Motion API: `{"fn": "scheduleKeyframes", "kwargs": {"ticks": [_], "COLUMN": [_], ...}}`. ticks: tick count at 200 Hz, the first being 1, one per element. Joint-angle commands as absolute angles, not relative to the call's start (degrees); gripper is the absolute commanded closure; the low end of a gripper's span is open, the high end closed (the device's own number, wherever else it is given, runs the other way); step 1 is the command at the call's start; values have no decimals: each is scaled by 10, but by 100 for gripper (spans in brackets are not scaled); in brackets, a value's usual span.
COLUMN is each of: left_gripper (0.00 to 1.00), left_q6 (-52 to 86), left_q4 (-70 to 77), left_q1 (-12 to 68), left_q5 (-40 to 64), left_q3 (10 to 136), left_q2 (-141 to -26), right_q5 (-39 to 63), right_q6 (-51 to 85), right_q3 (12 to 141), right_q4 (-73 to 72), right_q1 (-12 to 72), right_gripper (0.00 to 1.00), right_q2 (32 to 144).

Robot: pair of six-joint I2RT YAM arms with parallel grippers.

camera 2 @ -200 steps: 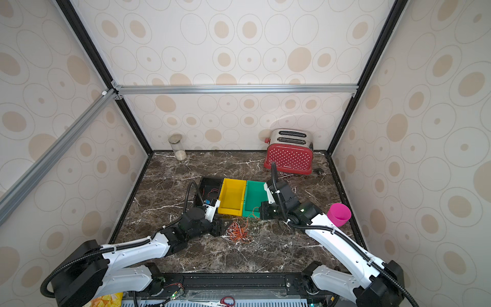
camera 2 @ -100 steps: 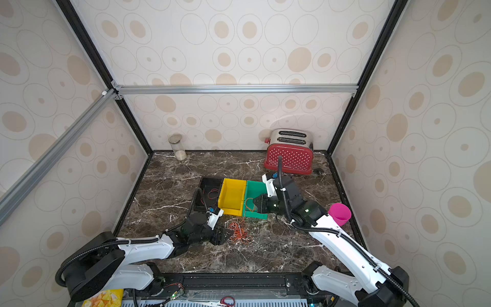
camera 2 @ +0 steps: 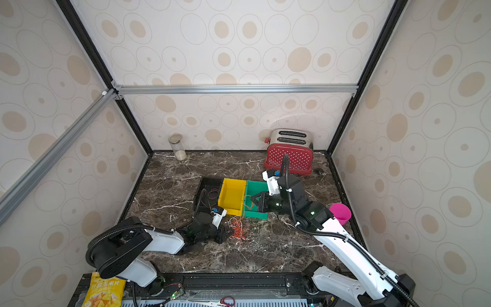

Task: Untangle and sort cables by color
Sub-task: Untie the cable.

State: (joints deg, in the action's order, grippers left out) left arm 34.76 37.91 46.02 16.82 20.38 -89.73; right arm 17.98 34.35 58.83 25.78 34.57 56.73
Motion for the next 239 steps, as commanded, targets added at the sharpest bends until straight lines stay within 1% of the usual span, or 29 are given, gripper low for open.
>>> {"fn": "scheduleKeyframes", "kwargs": {"ticks": [1,27,45,71,104,122,142,164,185,198,211,222,239], "left_gripper": [75,94,100,100,100,100,95,93,88,74,59,49,38], "left_q6": [363,362,359,357,355,349,339,332,325,320,314,307,295], "left_q4": [387,379,375,363,356,358,358,337,315,304,297,286,263], "left_q1": [463,463,461,460,456,455,455,454,453,452,451,451,452], "left_q5": [153,134,130,119,109,119,132,117,107,107,116,125,125], "left_q3": [206,198,193,186,175,172,168,167,167,169,174,183,200], "left_q2": [-903,-891,-883,-871,-852,-840,-825,-815,-805,-796,-782,-769,-750], "right_q5": [164,100,57,-6,-112,-143,-145,-157,-177,-171,-147,-121,-91], "right_q6": [329,294,274,249,227,221,219,218,221,222,225,229,242], "right_q3": [619,648,665,689,714,717,709,700,696,689,677,665,648], "right_q4": [278,336,363,392,429,438,435,438,449,446,436,426,420], "right_q1": [344,344,341,338,333,330,330,330,330,330,330,330,330], "right_gripper": [100,100,100,100,100,100,100,100,100,100,100,100,100], "right_q2": [546,541,533,519,513,516,523,539,558,568,575,582,591]}}
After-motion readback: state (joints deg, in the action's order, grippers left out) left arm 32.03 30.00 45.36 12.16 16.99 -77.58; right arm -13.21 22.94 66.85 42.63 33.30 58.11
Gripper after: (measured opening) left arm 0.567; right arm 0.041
